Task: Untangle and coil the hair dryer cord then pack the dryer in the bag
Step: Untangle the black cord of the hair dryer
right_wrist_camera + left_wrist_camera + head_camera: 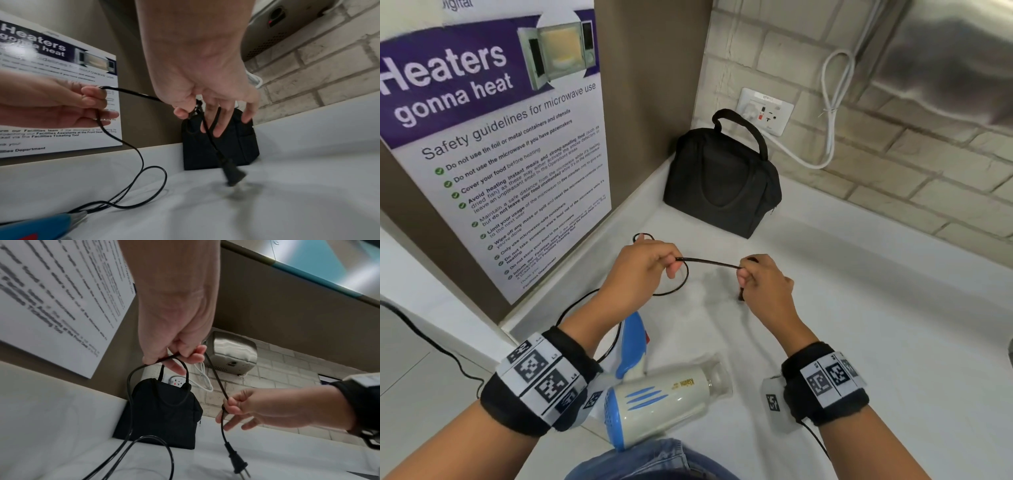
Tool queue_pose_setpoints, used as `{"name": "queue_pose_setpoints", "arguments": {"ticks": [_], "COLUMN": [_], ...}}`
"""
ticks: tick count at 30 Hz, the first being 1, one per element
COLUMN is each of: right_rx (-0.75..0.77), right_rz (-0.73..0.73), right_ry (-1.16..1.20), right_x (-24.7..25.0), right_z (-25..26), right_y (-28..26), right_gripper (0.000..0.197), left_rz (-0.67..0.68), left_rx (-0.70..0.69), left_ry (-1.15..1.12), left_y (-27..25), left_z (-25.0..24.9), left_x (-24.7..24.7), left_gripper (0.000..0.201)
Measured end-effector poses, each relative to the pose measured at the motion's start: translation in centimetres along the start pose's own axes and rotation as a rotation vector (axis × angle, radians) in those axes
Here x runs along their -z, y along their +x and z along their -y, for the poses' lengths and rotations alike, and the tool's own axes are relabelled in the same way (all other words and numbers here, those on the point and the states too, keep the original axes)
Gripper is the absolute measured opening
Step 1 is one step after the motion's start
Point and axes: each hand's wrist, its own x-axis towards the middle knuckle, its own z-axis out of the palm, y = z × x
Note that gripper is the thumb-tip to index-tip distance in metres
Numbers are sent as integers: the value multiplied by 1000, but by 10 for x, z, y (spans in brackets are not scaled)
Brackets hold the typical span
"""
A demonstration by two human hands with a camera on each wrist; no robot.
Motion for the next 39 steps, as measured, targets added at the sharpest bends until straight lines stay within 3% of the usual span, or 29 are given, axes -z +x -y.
{"name": "queue_pose_setpoints", "arguments": {"ticks": [6, 9, 14, 20, 22, 25, 28, 31, 33, 39], "right_rx": [5, 17, 47, -58, -50, -27, 7, 49, 57, 46], "right_rz": [48, 47, 93, 77, 103, 160, 204, 180, 150, 168], "right_ry": [54, 82, 340, 395, 353, 301, 272, 269, 307, 493], "right_x": [-4, -7, 4, 16, 18, 18, 17, 22, 26, 37], "right_z": [-5, -8, -1, 6, 13, 21, 26, 28, 27, 28], "right_y": [-2, -1, -4, -8, -10, -12, -13, -16, -18, -22], "right_gripper": [41, 42, 22, 55, 64, 69, 63, 50, 42, 22], "left_rz": [18, 2, -25, 178, 214, 266, 269, 195, 180, 164], "left_rx": [41, 49, 144, 246, 227, 153, 87, 74, 84, 142], "left_ry": [-62, -71, 7, 513, 550, 478, 406, 299, 221, 142], "left_y": [-4, -5, -3, -1, -2, 0, 3, 7, 10, 10], "left_z": [3, 1, 9, 12, 5, -11, -28, -30, -27, -24], "left_x": [6, 9, 15, 0, -9, -23, -33, -33, -29, -26], "left_gripper": [41, 48, 46, 24, 18, 33, 40, 30, 22, 21]}}
